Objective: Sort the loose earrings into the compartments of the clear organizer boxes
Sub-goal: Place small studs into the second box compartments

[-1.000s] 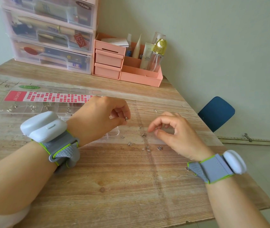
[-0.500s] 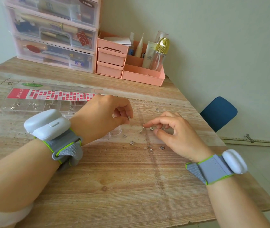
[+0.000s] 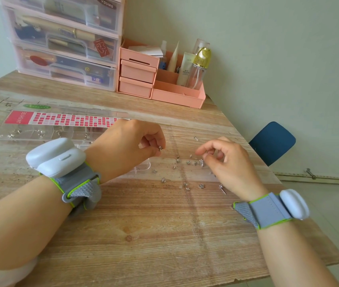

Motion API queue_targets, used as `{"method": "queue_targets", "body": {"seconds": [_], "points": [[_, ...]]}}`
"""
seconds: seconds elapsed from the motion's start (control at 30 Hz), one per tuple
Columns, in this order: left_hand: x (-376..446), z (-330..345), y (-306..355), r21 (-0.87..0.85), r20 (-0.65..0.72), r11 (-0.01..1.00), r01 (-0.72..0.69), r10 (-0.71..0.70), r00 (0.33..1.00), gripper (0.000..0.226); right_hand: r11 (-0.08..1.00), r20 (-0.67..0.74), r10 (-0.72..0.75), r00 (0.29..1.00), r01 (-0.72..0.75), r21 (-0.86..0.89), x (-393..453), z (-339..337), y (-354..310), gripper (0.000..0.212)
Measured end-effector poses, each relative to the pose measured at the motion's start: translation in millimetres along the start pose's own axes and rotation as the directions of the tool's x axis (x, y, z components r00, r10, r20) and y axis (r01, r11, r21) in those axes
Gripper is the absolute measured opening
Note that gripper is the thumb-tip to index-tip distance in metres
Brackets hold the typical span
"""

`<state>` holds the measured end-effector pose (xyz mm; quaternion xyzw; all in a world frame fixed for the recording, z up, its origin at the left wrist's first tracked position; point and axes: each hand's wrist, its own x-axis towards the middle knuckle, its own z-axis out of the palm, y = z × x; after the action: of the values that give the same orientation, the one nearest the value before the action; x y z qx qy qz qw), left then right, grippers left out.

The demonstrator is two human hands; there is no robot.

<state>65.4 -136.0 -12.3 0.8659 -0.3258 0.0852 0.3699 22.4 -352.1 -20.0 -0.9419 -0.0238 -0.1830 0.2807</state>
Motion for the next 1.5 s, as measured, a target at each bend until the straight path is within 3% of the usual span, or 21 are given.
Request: {"method": "queue_targets", "body": {"seconds": [0.13,0.33,0.63,0.8,1.1,1.17,1.27,1.5], "points": [[-0.3,0.3,-0.4,0.007,-0.001,1.000,-0.004,0.004,1.000,0.015,1.000,0.018,0.018,1.000,-0.018,-0.019,-0.4,-1.6,-0.5,0.034],[0.1,0.5,-0.5,0.015,-0.005,1.000,-0.008,0.008,1.000,0.014,0.997,0.123,0.027,0.992,-0.018,-0.075,-1.8,-1.0,4.6,0.014],[0.4,0.2,0.1,0.005,0.004,1.000,-0.003,0.003,1.000,0.014,0.996,0.189,0.029,0.981,-0.013,-0.084,-2.7,-1.3,2.0,0.022],[0.9,0.1,0.2,-0.001,0.002,1.000,0.001,-0.001,1.000,0.013,0.994,0.230,0.040,0.972,-0.015,-0.112,-3.1,-2.1,0.2,0.006],[1.4,0.7,-0.3,-0.018,-0.011,1.000,0.008,-0.008,1.000,0.014,0.981,0.250,-0.044,0.967,0.089,-0.172,-2.8,0.4,-3.8,0.010],[1.8,0.5,0.7,-0.039,-0.024,0.999,0.003,-0.004,1.000,0.016,0.986,0.176,-0.123,0.977,0.141,-0.092,-1.4,1.5,-5.8,0.014],[1.4,-0.1,3.1,-0.074,-0.060,0.997,-0.018,0.013,0.998,0.016,0.958,0.071,-0.196,0.978,0.176,0.228,1.7,0.4,-12.8,0.008],[0.8,0.8,4.8,-0.108,-0.108,0.994,-0.026,0.014,0.994,0.015,0.811,0.087,-0.223,0.971,0.135,0.569,11.7,8.5,-28.8,0.012]]}}
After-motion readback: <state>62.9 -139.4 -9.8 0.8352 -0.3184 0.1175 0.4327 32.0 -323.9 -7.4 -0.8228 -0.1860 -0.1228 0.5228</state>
